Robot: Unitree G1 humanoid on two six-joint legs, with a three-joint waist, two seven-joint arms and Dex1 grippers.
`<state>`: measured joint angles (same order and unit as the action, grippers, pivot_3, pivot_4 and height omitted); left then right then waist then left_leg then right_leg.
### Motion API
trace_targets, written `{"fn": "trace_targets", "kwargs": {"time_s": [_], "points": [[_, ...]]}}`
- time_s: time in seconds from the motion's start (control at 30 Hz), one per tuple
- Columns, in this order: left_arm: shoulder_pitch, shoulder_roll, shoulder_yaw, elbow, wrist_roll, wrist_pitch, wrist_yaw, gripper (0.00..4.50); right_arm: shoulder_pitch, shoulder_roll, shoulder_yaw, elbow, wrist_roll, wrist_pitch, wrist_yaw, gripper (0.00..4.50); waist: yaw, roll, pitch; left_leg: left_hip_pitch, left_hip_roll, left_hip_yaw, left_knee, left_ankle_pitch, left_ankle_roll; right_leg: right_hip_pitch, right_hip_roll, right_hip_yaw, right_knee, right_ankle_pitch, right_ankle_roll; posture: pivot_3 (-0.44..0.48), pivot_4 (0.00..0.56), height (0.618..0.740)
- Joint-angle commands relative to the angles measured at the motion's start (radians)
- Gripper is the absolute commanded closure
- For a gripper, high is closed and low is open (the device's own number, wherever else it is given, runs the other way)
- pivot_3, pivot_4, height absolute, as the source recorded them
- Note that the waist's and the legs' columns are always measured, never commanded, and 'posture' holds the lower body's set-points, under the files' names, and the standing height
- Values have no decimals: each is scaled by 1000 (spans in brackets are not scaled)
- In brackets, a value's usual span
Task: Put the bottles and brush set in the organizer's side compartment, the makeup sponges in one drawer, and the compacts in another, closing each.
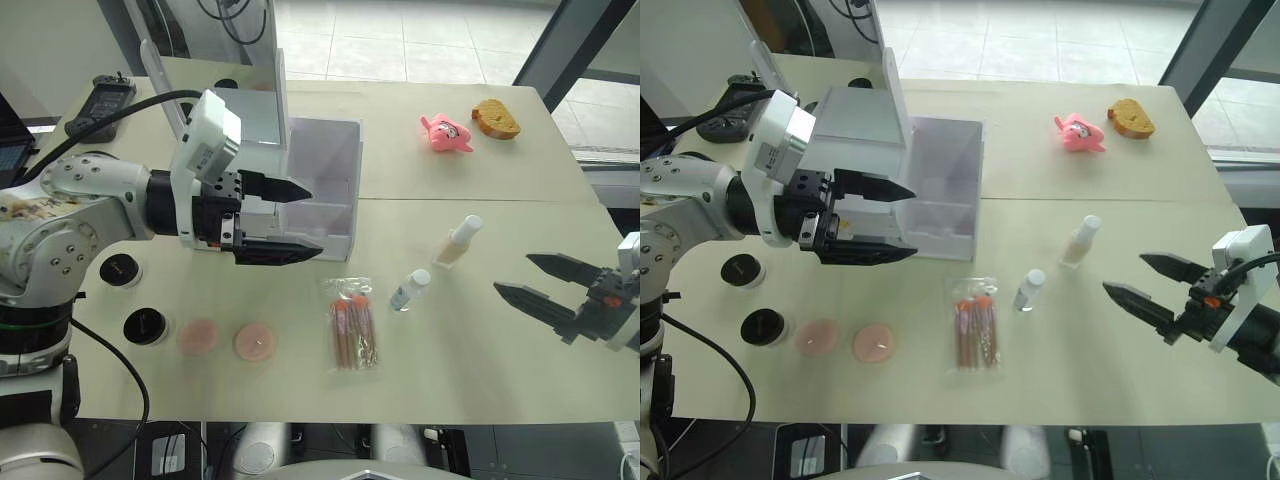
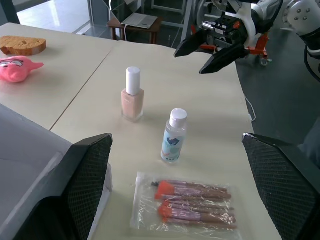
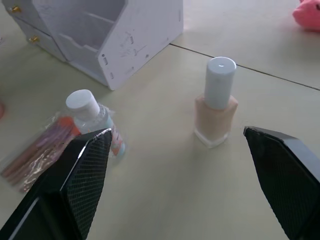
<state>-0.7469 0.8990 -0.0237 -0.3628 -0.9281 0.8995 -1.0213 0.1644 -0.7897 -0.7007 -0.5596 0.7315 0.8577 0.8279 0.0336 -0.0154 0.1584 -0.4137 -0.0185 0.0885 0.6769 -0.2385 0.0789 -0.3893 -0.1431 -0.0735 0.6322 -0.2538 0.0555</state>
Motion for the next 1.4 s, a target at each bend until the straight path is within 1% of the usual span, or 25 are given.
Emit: {"fn": "trace_targets", "kwargs": {"time_s": [0.03,0.13,0.23,0.43,0.6,0.7,0.83,0.87,0.97,1.0,1.1,1.17,1.2,1.3,1.4], "points": [[-12,5,5,-9,15,-6,-38,21,-89,29,96,37,-83,-67,-124,0,-6,0,0,0,0,0,0,0,0,0,0,0,0,0,0,0,150,737],[12,16,11,-29,35,2,-29,21,-149,58,181,90,-145,-106,-182,0,-13,0,0,0,0,0,0,0,0,0,1,0,0,0,0,0,150,737],[57,16,46,-63,30,11,15,21,-205,96,248,144,-165,-135,-207,0,-15,0,0,0,0,0,0,0,0,0,1,0,-1,0,0,0,150,737],[112,15,75,-102,24,18,61,21,-281,123,340,215,-198,-195,-204,0,-17,0,0,-1,0,-1,1,0,0,0,1,0,-1,0,0,0,150,737],[118,11,86,-117,12,26,84,21,-346,136,403,276,-227,-243,-191,0,-20,0,0,-1,0,0,1,0,0,0,1,1,-1,0,0,0,150,737],[118,24,94,-116,5,30,75,0,-382,144,440,326,-248,-273,-185,510,-20,0,0,-1,0,0,1,0,0,0,1,1,-1,0,0,0,150,737],[116,35,91,-114,12,32,68,0,-410,150,481,377,-280,-320,-168,1847,-21,0,0,-1,0,0,0,0,0,-1,1,1,-1,0,0,0,150,737],[116,36,93,-114,12,33,67,0,-411,149,475,382,-280,-326,-167,2133,-20,0,0,-1,0,0,0,0,0,-1,1,1,-1,0,0,0,150,737],[119,44,104,-109,12,38,66,0,-402,141,440,382,-265,-339,-158,3230,-20,0,0,-1,0,0,1,0,0,0,1,1,-1,0,0,0,150,737],[122,47,107,-106,14,38,65,0,-397,133,432,381,-265,-346,-152,3456,-21,0,0,-1,0,0,1,0,0,0,1,1,-1,0,0,0,150,737],[139,61,121,-81,36,20,56,0,-421,129,385,371,-229,-349,-142,3447,-21,0,0,-1,0,0,0,0,0,-1,1,1,-1,0,0,0,150,737],[160,67,152,-48,39,10,52,0,-463,121,372,361,-202,-327,-134,3447,-22,0,0,-1,0,0,0,0,0,-1,1,1,-1,0,0,0,150,737],[182,80,160,-35,60,-10,40,0,-494,111,374,359,-190,-310,-128,3447,-24,0,0,-1,0,0,0,0,0,-1,1,1,-1,0,0,0,150,737],[253,99,209,-10,75,-38,20,0,-594,83,407,345,-153,-256,-100,3447,-35,1,0,-1,1,1,-1,0,0,-2,2,2,-1,0,0,0,150,737],[350,122,278,11,113,-92,-2,0,-742,84,481,337,-95,-176,-58,3447,-44,1,1,-1,2,0,-1,0,-1,-3,3,2,-1,0,0,0,150,737]]}}
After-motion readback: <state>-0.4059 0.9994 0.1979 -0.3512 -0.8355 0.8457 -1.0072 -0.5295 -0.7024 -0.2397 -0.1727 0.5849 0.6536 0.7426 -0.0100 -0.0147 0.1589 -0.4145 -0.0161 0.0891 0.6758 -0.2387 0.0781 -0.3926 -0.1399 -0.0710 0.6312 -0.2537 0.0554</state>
